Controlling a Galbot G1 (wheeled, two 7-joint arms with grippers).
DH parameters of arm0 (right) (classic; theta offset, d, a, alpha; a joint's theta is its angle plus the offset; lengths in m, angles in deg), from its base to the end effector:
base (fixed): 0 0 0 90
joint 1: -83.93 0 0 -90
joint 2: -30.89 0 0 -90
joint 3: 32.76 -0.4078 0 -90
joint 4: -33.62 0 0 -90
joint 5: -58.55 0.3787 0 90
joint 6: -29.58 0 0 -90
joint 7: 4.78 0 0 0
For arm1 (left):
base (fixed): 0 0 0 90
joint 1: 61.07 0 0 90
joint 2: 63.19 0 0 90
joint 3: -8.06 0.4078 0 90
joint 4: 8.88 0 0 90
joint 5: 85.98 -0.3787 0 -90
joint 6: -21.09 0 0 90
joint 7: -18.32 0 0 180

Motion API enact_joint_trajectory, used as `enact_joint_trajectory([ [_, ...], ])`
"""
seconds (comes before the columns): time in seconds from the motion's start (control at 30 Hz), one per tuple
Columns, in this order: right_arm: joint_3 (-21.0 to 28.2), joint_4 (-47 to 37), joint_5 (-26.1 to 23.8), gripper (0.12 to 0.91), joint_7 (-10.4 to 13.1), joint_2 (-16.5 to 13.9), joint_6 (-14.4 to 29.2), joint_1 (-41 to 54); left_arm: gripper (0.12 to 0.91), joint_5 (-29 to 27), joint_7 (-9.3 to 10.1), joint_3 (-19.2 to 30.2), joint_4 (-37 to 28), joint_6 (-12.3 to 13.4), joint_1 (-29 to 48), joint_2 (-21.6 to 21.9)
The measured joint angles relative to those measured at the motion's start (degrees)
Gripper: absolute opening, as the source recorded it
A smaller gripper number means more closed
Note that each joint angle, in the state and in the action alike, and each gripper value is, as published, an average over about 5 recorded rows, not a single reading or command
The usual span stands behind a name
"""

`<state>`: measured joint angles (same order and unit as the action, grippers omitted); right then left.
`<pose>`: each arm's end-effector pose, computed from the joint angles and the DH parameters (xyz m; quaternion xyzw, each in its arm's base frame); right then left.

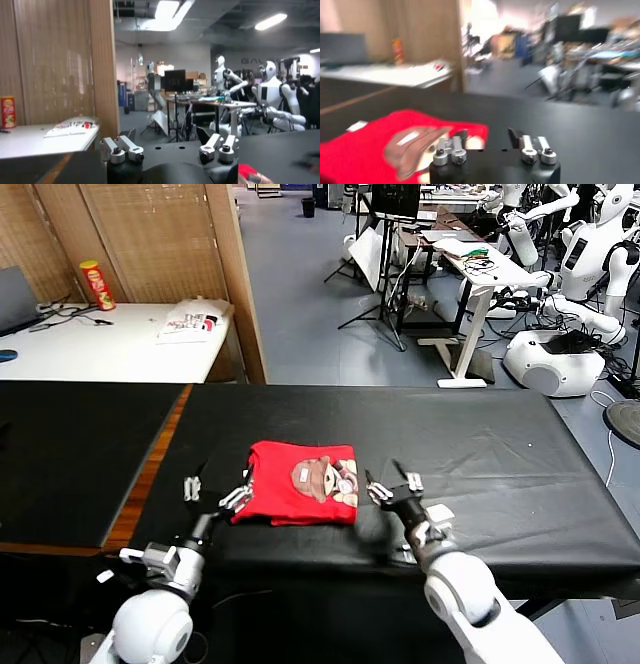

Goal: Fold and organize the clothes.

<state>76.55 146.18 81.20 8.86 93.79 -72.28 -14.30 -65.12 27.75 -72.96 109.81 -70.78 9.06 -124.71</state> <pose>0.2857 -0.0166 -0.3307 0.1131 -0.9914 0.0196 0.0627 0.2327 0.0622 -0.3216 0.0954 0.9953 0.0167 0.0088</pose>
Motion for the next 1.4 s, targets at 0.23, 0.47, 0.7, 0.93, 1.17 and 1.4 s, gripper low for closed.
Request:
enact_joint_trajectory([
  [0.23, -4.3, 5.7, -2.6, 0.798, 0.5, 0.5, 1.0, -9.3, 0.798, 2.9, 1.33, -0.3, 2.3, -5.7, -2.4, 1.6],
  [0.47, -7.5, 8.8, -3.0, 0.798, 4.9, 1.1, 0.6, -16.3, 0.798, 2.6, 3.09, -0.9, 4.4, -8.3, -6.2, 3.4],
  [0.7, -9.2, 10.9, -2.1, 0.798, 6.6, 1.8, -0.1, -21.8, 0.798, 3.1, 3.24, -2.4, 5.7, -8.6, -9.3, 5.2],
  [0.93, -10.4, 12.8, -1.6, 0.798, 6.8, 2.4, -0.6, -26.0, 0.798, 3.3, 3.24, -2.8, 6.0, -8.7, -9.9, 5.8],
  [1.17, -11.2, 13.8, -1.0, 0.798, 6.8, 2.6, -1.4, -28.3, 0.798, 2.9, 3.12, -2.6, 5.5, -8.7, -10.0, 5.6],
  [1.4, -11.1, 13.8, -1.1, 0.798, 6.6, 2.9, -1.6, -28.9, 0.798, 3.0, 3.11, -2.7, 5.1, -8.7, -10.0, 5.4],
])
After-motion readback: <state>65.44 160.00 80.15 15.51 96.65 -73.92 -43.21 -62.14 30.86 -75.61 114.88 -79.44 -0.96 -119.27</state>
